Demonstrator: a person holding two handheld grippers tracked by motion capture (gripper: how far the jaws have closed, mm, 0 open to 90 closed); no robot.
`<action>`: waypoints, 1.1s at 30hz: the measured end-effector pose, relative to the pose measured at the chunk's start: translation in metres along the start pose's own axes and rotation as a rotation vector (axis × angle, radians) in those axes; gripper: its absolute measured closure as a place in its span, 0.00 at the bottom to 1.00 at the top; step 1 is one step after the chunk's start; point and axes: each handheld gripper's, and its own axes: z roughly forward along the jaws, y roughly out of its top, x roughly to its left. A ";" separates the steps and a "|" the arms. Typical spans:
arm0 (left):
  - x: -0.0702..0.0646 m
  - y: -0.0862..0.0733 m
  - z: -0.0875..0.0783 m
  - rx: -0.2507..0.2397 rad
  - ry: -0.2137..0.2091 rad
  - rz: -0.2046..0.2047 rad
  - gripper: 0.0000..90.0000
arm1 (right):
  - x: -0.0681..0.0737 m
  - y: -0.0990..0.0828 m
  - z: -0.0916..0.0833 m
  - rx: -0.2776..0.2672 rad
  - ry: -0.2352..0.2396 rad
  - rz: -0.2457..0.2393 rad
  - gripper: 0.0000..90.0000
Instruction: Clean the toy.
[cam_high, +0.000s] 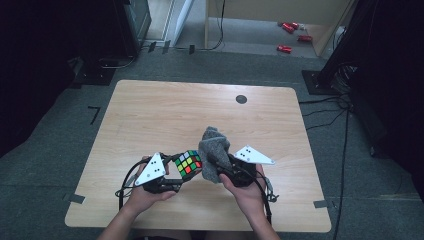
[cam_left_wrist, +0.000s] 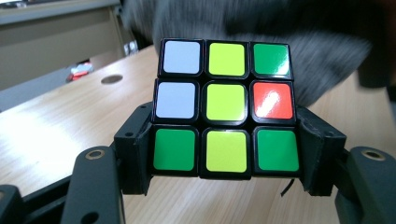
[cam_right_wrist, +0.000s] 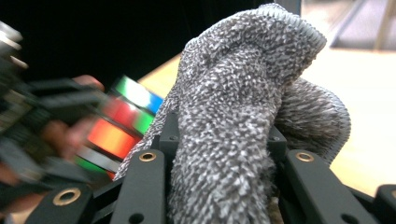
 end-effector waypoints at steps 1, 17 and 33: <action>-0.001 -0.001 0.002 0.010 -0.002 -0.005 0.38 | 0.004 0.002 -0.002 -0.016 0.011 -0.015 0.71; 0.002 0.000 -0.003 -0.043 -0.025 -0.048 0.38 | -0.004 -0.009 0.008 0.044 -0.026 0.011 0.71; 0.002 0.004 -0.005 -0.052 -0.038 -0.070 0.38 | -0.004 -0.010 0.006 0.041 0.009 0.035 0.70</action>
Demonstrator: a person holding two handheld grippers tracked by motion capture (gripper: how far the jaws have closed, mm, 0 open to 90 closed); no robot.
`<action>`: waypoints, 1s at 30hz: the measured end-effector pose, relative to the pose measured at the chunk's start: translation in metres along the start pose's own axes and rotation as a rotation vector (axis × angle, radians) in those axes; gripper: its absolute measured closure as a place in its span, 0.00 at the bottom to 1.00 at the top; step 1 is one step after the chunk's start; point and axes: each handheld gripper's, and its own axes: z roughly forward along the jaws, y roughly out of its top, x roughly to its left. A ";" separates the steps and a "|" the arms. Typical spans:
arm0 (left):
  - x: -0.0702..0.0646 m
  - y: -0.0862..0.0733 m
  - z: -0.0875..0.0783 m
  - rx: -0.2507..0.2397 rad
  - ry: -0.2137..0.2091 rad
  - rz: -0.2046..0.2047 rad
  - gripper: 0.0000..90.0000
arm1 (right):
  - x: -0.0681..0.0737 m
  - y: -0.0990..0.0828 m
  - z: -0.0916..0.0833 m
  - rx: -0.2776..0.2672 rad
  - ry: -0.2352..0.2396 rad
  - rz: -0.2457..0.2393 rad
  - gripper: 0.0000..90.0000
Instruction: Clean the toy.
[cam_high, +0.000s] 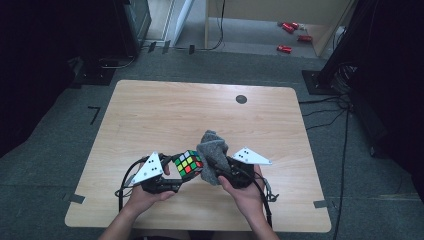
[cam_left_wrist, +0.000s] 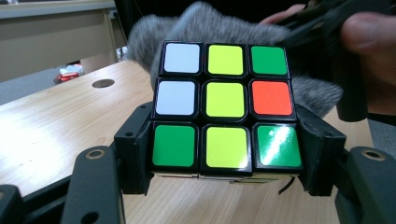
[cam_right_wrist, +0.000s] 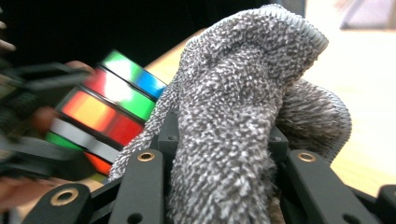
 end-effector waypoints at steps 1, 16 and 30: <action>0.000 -0.001 0.001 0.004 0.003 0.001 0.38 | -0.003 -0.001 0.001 0.016 -0.014 0.003 0.70; 0.000 -0.002 0.001 0.015 0.014 -0.003 0.38 | 0.005 0.001 -0.002 -0.032 0.058 0.012 0.70; -0.004 0.000 0.005 0.014 0.010 0.000 0.38 | 0.010 0.009 -0.010 -0.050 0.070 -0.011 0.68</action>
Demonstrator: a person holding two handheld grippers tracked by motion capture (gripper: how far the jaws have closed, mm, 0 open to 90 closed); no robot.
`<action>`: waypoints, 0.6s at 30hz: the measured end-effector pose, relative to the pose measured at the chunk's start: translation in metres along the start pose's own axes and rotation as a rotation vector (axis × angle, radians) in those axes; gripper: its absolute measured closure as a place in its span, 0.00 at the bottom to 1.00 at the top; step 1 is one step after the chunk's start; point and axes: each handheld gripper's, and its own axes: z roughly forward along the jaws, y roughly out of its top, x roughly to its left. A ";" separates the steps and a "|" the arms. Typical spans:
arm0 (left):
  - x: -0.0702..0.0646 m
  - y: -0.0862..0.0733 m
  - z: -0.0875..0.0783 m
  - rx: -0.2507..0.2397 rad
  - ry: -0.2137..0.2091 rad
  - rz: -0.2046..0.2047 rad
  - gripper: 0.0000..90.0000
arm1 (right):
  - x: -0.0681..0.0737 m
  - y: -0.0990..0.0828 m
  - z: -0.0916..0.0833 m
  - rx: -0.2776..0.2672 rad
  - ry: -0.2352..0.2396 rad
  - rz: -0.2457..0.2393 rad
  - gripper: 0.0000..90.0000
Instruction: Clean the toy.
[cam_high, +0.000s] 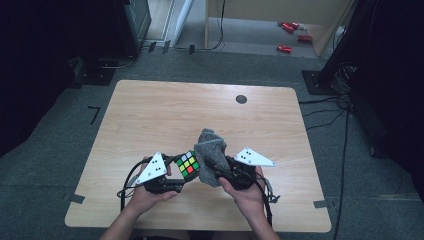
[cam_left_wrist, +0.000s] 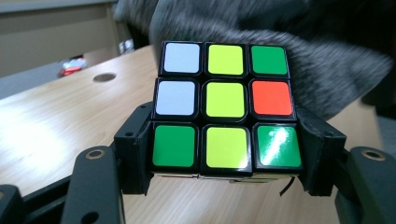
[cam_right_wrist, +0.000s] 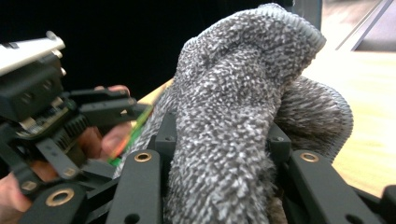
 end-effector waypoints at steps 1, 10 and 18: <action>0.000 0.001 -0.001 -0.002 0.005 0.005 0.38 | -0.001 -0.001 0.001 0.003 0.002 0.007 0.68; 0.006 -0.001 -0.004 0.013 0.045 0.001 0.38 | -0.011 -0.004 0.001 0.011 -0.067 0.005 0.70; -0.005 0.002 0.001 0.022 0.025 0.056 0.38 | 0.009 0.002 0.000 -0.028 0.017 -0.056 0.70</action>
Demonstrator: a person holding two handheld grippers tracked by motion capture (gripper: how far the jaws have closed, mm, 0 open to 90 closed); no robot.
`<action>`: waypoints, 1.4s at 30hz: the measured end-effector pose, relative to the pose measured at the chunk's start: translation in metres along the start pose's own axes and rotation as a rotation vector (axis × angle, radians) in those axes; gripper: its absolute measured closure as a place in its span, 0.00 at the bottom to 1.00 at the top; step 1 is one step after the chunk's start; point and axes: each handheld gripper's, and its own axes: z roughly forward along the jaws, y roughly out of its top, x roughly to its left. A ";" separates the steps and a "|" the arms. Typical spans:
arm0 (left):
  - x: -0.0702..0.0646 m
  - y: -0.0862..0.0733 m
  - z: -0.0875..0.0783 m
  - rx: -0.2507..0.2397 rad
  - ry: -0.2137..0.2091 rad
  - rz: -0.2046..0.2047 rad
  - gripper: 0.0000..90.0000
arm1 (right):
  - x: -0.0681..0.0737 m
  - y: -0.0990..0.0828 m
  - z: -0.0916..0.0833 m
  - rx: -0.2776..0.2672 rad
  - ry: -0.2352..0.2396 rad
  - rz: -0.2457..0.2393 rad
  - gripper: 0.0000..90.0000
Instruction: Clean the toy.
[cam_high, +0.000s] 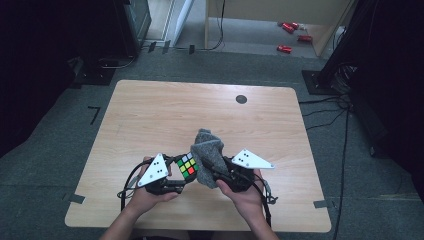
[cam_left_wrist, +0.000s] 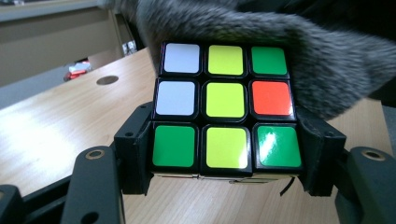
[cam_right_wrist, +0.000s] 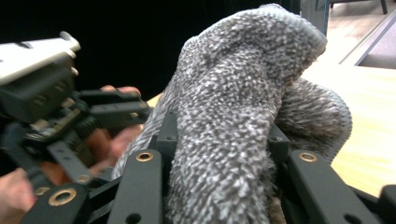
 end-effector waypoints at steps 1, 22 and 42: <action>0.000 0.000 -0.001 -0.003 0.000 0.002 0.38 | -0.006 -0.004 0.002 0.010 -0.013 0.022 0.70; 0.004 0.004 0.001 0.047 0.016 -0.016 0.38 | -0.023 -0.013 0.005 0.083 -0.120 0.066 0.70; -0.016 0.010 0.027 0.375 0.066 0.078 0.39 | 0.026 -0.013 0.019 0.167 -0.206 -0.394 0.70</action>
